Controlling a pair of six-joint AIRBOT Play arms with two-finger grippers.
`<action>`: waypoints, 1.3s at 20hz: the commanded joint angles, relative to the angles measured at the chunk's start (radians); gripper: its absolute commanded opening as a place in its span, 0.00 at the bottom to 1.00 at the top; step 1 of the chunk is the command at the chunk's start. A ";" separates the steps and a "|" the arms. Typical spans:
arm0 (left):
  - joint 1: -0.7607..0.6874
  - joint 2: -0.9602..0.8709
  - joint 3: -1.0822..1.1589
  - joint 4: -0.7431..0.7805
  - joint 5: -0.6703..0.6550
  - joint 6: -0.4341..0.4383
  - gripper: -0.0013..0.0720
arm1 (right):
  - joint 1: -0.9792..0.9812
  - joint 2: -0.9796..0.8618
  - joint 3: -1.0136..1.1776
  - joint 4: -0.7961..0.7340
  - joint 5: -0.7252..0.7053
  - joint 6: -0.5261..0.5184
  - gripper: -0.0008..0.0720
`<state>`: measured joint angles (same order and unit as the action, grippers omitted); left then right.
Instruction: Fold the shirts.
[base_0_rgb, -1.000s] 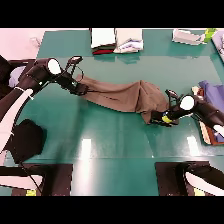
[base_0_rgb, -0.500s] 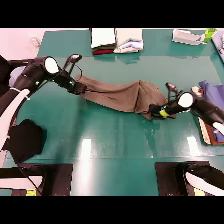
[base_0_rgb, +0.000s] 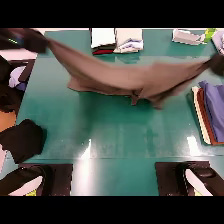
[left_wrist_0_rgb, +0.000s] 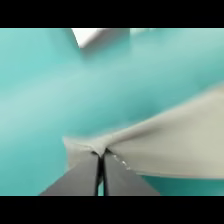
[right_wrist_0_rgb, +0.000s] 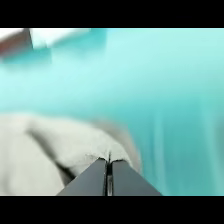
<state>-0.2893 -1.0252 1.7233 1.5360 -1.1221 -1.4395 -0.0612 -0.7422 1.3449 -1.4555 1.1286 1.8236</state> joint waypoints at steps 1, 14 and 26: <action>0.000 0.142 0.169 0.019 0.008 -0.004 0.05 | -0.101 0.038 0.254 -0.010 0.094 -0.064 0.04; 0.000 0.095 0.286 0.165 -0.093 -0.069 0.05 | -0.163 -0.198 0.821 0.034 0.318 -0.142 0.04; 0.175 -0.571 -0.042 -0.087 -0.061 -0.107 0.05 | -0.036 -0.703 0.237 0.050 0.150 -0.193 0.04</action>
<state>-0.1650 -1.4609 1.7073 1.5856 -1.2190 -1.5867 -0.1032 -1.3132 1.6554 -1.4120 1.3533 1.6459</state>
